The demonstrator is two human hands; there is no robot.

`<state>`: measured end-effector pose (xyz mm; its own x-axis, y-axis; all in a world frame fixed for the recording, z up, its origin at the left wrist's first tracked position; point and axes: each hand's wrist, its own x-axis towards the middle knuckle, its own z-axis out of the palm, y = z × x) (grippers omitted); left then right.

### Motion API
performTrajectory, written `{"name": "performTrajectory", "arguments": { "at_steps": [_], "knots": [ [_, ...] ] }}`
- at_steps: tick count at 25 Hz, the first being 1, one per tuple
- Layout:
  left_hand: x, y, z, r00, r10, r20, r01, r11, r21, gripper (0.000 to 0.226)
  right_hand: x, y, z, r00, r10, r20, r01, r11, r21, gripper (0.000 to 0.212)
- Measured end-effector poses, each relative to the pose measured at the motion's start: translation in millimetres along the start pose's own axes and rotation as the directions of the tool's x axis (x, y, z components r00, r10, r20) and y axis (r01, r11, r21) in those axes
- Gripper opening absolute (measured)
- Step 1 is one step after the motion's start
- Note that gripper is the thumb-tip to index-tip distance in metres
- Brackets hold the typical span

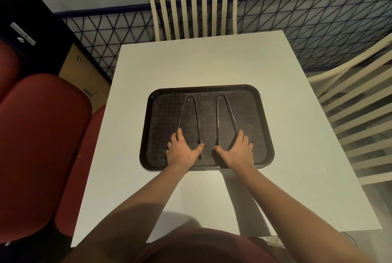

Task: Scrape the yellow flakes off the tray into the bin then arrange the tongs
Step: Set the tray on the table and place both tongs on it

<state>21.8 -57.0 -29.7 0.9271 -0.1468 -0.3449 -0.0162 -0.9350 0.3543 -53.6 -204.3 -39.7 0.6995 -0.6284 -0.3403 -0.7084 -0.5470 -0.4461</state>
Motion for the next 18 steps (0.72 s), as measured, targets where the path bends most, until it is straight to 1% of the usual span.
{"name": "performTrajectory", "arguments": {
  "at_steps": [8, 10, 11, 13, 15, 16, 18],
  "knots": [
    [1, 0, 1, 1.0, -0.004, 0.009, 0.004, 1.0, 0.003, 0.095, -1, 0, -1, 1.0, 0.002, 0.018, -0.001, 1.0, -0.007, 0.102],
    [0, -2, 1, 1.0, -0.002, -0.025, 0.001, 1.0, -0.012, 0.089, -2, 1, -3, 1.0, 0.003, 0.01, -0.003, 1.0, -0.004, 0.098],
    [1, -5, -1, 0.998, -0.007, -0.069, 0.005, 0.999, -0.032, 0.084, -2, 3, -5, 1.0, -0.005, -0.01, 0.005, 1.0, 0.009, 0.093],
    [5, -16, -8, 0.979, -0.046, -0.197, 0.036, 0.998, -0.053, 0.071, 0, 10, -10, 0.994, -0.044, -0.096, 0.048, 0.998, 0.033, 0.076],
    [11, -34, -17, 0.946, -0.121, -0.302, 0.115, 0.993, -0.037, 0.059, 5, 20, -17, 0.971, -0.074, -0.227, 0.081, 0.996, 0.021, 0.055],
    [14, -45, -22, 0.929, -0.168, -0.329, 0.164, 0.986, -0.039, 0.054, 9, 26, -21, 0.953, -0.063, -0.295, 0.07, 0.997, 0.014, 0.047],
    [17, -67, -29, 0.903, -0.267, -0.337, 0.251, 0.964, -0.091, 0.047, 14, 38, -27, 0.918, 0.009, -0.397, -0.001, 1.0, 0.02, 0.038]
  ]
}}
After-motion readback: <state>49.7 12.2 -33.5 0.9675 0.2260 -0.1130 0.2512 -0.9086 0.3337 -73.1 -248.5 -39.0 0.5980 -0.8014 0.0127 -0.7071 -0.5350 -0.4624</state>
